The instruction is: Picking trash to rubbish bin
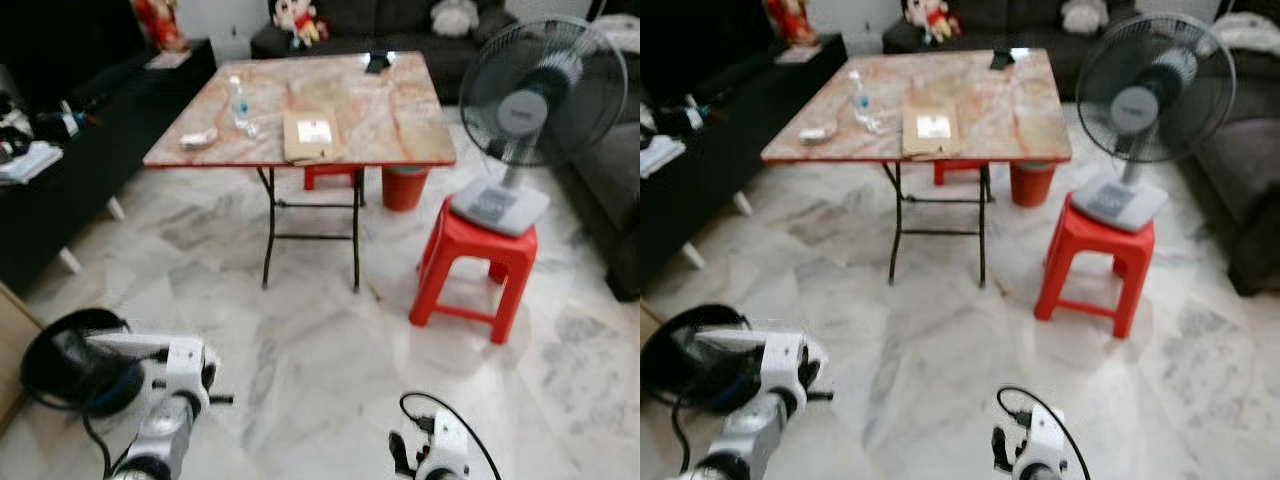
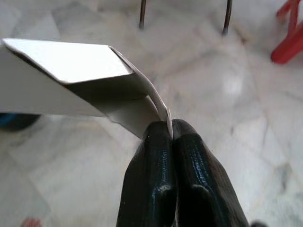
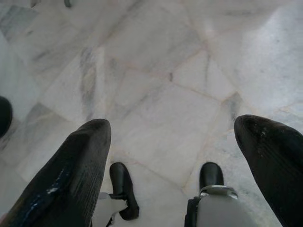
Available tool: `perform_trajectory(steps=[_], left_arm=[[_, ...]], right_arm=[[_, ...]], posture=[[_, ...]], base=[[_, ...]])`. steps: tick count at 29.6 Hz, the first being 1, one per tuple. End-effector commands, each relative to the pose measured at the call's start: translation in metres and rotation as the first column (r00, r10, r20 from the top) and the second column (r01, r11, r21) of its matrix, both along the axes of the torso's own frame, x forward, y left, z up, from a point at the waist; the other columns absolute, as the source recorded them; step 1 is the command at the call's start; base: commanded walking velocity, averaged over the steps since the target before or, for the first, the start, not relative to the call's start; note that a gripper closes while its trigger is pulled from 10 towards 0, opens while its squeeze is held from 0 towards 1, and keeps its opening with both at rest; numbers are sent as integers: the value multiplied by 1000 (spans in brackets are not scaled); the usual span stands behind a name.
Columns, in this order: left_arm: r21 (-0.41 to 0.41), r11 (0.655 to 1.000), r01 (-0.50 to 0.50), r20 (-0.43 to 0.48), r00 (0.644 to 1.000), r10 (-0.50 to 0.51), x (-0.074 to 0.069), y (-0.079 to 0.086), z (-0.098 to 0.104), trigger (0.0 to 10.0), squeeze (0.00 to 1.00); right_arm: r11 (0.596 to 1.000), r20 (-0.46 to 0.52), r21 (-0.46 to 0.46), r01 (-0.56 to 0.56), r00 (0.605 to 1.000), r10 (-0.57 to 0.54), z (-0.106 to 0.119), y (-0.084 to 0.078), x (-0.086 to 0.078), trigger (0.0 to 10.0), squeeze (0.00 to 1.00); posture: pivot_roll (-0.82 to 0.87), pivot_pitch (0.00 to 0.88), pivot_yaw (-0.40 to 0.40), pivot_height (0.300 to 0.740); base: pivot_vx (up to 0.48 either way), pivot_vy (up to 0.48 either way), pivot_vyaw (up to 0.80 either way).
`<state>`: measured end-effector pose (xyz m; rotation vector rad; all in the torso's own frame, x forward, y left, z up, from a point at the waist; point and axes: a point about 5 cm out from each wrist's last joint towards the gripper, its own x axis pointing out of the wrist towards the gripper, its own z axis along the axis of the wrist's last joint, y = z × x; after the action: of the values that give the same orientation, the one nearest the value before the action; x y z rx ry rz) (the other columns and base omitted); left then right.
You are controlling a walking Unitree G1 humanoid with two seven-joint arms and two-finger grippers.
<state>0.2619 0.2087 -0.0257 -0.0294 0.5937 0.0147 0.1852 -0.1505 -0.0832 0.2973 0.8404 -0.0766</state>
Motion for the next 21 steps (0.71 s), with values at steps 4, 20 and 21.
perform_trajectory(steps=[4, 20, 21], left_arm=[[88, 995, -55, -227, 971, 74, -47, 24, -32, 10000, 0], [109, 992, -70, -310, 945, 101, -73, 26, -46, 10000, 0], [109, 991, -71, -310, 945, 102, -73, 26, -46, 10000, 0]], right_arm=[[1000, -3, -6, -10, 1000, 10, 1, 0, 4, 10000, 0], [1000, -11, -9, -24, 1000, 23, 1, 1, 3, 10000, 0], [1000, -11, -9, -24, 1000, 24, 1, 1, 3, 10000, 0]], posture=[[-100, 17, 35, 740], [-98, 24, 28, 740], [-98, 24, 28, 740]], base=[[0, 0, 0], [0, 0, 0], [0, 0, 0]])
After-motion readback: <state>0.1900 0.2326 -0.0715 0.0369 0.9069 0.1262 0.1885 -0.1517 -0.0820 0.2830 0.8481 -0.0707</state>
